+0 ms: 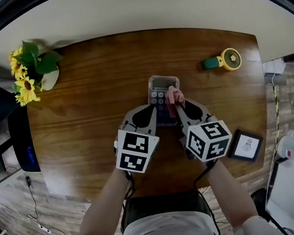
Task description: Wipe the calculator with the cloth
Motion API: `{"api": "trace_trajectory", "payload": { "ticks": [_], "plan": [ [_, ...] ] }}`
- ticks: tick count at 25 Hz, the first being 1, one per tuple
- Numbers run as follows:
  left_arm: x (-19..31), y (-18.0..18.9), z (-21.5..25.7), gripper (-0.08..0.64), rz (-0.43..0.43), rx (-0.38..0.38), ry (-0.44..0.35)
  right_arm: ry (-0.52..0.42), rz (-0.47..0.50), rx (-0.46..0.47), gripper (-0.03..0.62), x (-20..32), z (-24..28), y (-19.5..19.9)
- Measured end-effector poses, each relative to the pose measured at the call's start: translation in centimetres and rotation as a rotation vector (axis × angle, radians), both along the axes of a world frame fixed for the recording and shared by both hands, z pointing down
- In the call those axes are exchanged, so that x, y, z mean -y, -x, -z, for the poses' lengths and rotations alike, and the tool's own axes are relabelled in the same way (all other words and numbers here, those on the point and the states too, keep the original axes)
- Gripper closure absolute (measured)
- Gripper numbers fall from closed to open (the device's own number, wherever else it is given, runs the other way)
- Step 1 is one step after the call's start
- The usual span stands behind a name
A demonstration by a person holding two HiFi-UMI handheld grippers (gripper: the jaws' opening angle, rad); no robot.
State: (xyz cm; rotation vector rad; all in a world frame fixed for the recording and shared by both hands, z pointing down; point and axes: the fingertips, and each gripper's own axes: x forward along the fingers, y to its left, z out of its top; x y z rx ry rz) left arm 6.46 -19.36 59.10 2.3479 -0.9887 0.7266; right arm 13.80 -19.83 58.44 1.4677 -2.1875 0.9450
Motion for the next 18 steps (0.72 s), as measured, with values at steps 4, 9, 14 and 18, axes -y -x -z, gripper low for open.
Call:
{"api": "trace_trajectory", "payload": {
  "ticks": [4,9,14,18],
  "plan": [
    [0.0,0.1,0.0,0.557,-0.001,0.006,-0.012,-0.015,0.088,-0.057,0.551,-2.4,0.0,0.9],
    [0.0,0.1,0.0,0.557,0.020,-0.003,-0.011,0.026,0.230,-0.066,0.552,-5.8,-0.1,1.6],
    [0.1,0.0,0.0,0.557,0.033,-0.029,0.007,0.227,0.418,-0.052,0.550,-9.5,-1.0,1.7],
    [-0.1,0.0,0.1,0.557,0.046,-0.064,0.036,0.194,0.363,-0.068,0.549,-7.5,1.0,-0.2]
  ]
}}
